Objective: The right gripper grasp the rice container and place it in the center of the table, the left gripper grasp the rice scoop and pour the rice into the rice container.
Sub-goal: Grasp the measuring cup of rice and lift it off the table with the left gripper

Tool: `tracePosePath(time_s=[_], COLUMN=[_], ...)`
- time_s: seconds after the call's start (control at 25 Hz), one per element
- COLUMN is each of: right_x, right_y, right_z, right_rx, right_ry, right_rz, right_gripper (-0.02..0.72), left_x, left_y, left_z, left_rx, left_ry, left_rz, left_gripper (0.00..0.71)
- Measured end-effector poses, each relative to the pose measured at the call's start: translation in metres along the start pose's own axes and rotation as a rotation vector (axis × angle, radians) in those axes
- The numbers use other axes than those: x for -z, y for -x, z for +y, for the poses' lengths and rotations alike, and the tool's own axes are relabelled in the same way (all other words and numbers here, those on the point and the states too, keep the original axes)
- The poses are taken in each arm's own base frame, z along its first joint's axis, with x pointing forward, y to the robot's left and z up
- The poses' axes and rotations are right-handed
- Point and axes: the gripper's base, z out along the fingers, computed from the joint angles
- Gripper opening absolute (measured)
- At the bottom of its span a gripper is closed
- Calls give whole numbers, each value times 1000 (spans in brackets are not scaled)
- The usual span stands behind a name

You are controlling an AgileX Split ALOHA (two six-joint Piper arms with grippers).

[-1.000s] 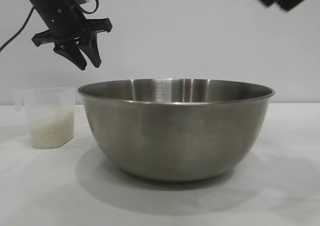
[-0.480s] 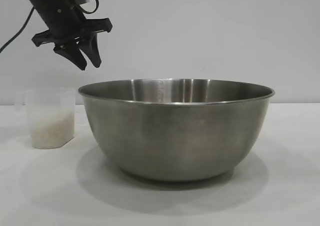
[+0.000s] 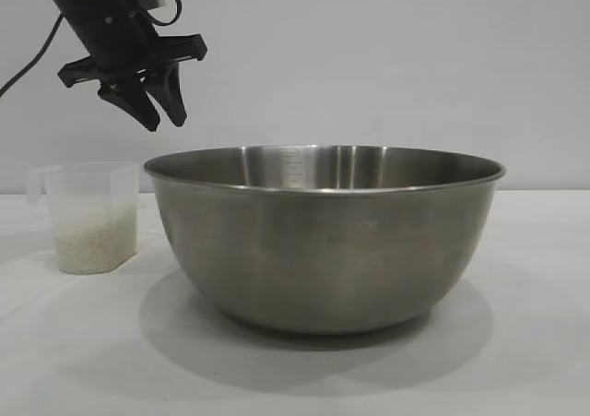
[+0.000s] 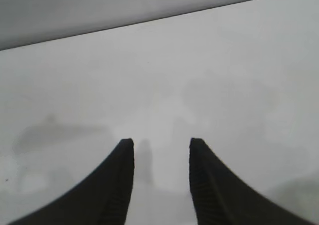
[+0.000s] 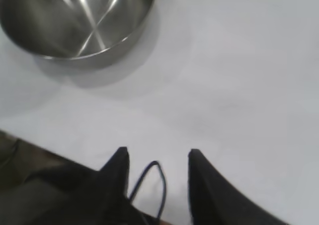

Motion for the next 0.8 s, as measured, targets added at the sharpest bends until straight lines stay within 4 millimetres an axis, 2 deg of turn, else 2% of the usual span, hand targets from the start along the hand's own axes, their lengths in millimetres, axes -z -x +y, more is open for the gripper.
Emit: tracePosePath(time_s=[0.2,0.44,0.8], right_x=[14,8,9], right_y=[-17,-31,-32], right_z=[-1,-1,-3], right_rx=[-44,-48,-43], right_ry=[-8,-8,-24], right_rz=[-92,-102,-220], right_gripper=[258,258,258], left_x=[4,16,39], left_y=[3,11,23], left_z=[-1,-3,-8], left_rx=[-4,-12,-31], left_ry=[1,2,-3], left_rz=[-12,-45,-91], left_gripper=[223,223,223])
